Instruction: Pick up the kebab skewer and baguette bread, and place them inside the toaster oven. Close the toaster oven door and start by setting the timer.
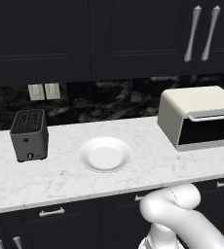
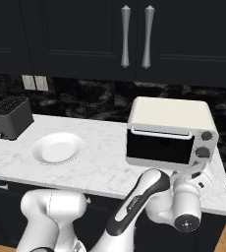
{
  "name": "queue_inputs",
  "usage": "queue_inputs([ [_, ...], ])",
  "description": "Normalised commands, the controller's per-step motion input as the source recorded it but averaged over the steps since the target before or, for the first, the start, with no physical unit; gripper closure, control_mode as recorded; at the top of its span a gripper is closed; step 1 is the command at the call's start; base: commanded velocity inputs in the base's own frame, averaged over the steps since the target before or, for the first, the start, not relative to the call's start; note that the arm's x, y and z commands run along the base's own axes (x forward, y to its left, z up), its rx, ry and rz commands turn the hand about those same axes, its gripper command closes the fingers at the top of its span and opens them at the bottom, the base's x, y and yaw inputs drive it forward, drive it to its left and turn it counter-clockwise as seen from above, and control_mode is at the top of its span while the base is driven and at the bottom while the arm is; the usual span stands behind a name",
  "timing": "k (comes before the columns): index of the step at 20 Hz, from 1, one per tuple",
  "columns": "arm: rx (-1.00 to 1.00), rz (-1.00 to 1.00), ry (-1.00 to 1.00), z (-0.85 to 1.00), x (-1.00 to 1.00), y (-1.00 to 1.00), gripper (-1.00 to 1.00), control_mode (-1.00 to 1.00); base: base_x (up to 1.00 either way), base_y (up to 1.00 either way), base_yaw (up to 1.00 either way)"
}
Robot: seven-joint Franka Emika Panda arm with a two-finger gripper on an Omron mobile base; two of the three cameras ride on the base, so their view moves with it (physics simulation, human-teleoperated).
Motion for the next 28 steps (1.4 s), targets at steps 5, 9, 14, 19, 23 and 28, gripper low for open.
queue_inputs([
  [5,0.0,0.03,-0.04,0.0,0.19,-0.14,-1.0,-1.0,0.0,0.0,0.0],
  [9,-0.02,0.01,-0.05,0.0,0.14,-0.12,-1.0,-1.0,0.0,0.0,0.0],
  [14,-0.03,0.02,-0.03,0.0,0.24,-0.1,-1.0,-1.0,0.0,0.0,0.0],
  [19,-0.04,0.03,-0.04,0.0,0.18,-0.08,-1.0,-1.0,0.0,0.0,0.0],
  [23,-0.07,0.04,-0.04,0.0,0.02,-0.3,-1.0,-1.0,0.0,0.0,0.0],
  [28,-0.09,0.03,-0.04,0.0,0.01,-0.25,-1.0,-1.0,0.0,0.0,0.0],
])
